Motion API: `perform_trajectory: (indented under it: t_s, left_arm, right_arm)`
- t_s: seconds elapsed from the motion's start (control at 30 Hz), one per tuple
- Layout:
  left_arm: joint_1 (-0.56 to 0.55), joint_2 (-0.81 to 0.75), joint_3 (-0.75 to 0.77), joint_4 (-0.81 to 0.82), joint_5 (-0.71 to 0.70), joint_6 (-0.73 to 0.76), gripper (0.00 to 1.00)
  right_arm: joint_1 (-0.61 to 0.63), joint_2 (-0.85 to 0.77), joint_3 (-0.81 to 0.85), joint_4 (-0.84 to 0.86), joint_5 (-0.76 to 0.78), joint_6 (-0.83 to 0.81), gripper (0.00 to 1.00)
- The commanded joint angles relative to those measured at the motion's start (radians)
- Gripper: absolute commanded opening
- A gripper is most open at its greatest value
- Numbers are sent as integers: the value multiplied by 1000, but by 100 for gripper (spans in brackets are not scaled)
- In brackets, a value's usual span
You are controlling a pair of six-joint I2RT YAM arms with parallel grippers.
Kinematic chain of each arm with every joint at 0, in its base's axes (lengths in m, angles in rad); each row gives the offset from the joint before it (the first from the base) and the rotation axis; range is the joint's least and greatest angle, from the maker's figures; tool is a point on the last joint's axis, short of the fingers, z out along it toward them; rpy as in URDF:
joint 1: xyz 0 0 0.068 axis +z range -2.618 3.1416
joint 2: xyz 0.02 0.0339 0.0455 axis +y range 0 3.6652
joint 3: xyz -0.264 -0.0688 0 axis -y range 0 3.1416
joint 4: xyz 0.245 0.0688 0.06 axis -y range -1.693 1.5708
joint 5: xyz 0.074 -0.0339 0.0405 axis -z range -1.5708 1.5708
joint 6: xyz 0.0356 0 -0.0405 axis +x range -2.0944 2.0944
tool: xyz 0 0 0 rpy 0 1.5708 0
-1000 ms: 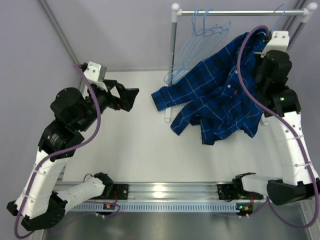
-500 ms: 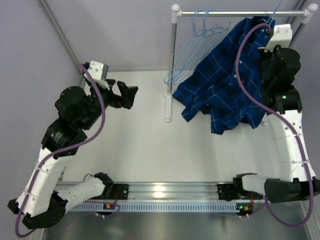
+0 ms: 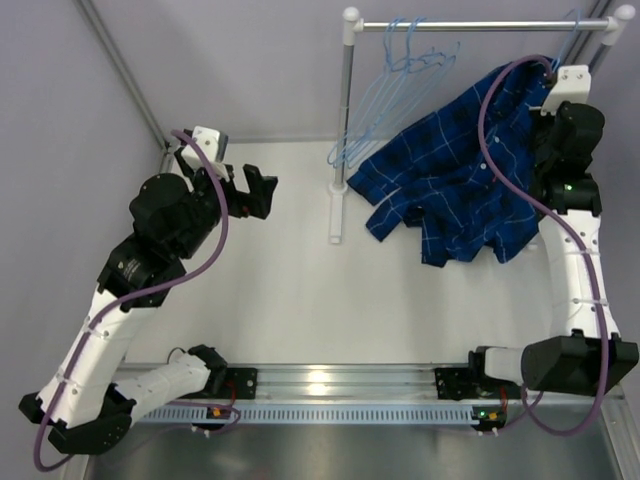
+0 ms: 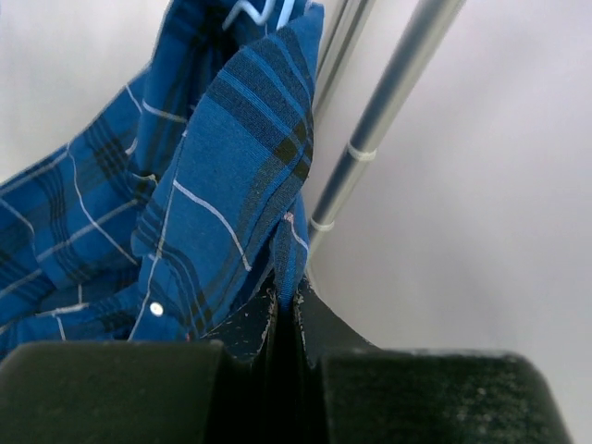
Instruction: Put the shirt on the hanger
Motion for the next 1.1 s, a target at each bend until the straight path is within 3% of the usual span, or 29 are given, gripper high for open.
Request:
perform_trajectory:
  t_s: [0.0, 0.4, 0.67, 0.9, 0.97, 1.0, 1.07]
  left_arm:
    - [3, -10, -23, 69, -33, -1, 98]
    - [2, -4, -80, 101, -70, -7, 98]
    - [3, 18, -71, 112, -75, -10, 98]
    - [5, 33, -85, 115, -92, -32, 98]
    - [6, 33, -91, 121, -99, -38, 98]
    - [8, 39, -92, 124, -104, -46, 98]
    - [18, 48, -92, 131, -96, -49, 98]
  right_arm:
    - [-45, -38, -45, 139, -53, 1, 0]
    - [-143, -40, -291, 349, -211, 47, 0]
    - [-234, 12, -211, 340, -220, 147, 0]
    - [-265, 94, -59, 188, -331, 152, 1]
    - [-265, 94, -45, 162, -367, 167, 9]
    - [-265, 81, -44, 144, -400, 173, 29]
    - [-265, 62, -30, 112, -445, 181, 55]
